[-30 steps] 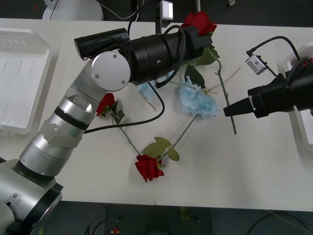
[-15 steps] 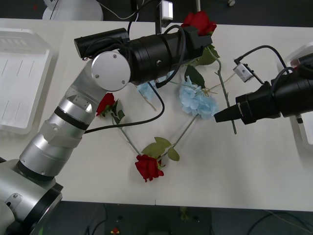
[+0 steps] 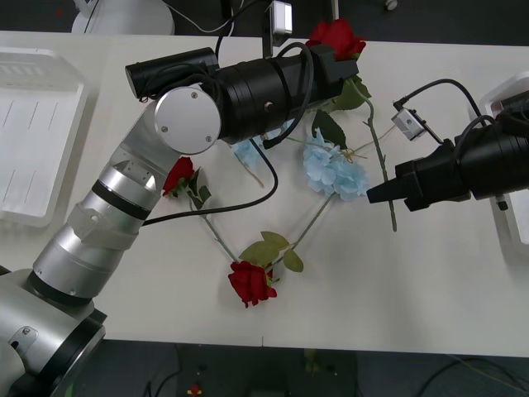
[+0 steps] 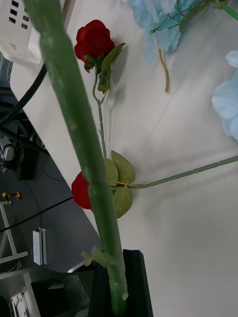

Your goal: Put the red flowers into the right box and the blue flowers into the left box

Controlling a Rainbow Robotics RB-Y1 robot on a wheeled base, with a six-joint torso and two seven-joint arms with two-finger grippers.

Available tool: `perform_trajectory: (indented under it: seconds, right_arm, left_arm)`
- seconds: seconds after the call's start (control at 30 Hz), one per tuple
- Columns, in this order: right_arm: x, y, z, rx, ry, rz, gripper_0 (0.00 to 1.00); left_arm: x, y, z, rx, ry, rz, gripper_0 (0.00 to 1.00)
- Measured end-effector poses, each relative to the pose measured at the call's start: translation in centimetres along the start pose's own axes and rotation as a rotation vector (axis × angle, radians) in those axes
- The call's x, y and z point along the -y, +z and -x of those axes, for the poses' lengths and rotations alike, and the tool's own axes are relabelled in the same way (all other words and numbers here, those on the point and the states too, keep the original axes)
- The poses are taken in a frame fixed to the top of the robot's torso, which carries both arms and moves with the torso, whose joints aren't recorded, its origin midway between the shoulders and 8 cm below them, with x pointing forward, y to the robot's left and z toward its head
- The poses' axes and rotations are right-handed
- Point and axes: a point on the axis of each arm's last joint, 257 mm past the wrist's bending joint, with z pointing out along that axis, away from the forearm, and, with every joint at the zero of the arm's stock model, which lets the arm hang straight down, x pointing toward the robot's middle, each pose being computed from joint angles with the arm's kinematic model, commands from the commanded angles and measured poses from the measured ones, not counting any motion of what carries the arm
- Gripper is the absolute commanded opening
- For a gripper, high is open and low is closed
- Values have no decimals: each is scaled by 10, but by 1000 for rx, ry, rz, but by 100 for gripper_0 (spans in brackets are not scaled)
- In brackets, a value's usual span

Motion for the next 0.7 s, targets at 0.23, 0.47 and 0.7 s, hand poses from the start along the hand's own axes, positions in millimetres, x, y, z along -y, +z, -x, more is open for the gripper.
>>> perform_trajectory:
  seconds: [0.23, 0.47, 0.7]
  right_arm:
    - [4, 0, -1, -4, 6, -15, 0]
    - [18, -1, 0, -1, 0, -69, 0]
    - [36, -6, 0, 5, 100, -142, 0]
  left_arm:
    - [-2, -1, 1, 1, 2, 5, 90]
    - [-21, -19, 9, 1, 8, 35, 100]
    - [-50, -84, 3, -114, 20, 106, 100]
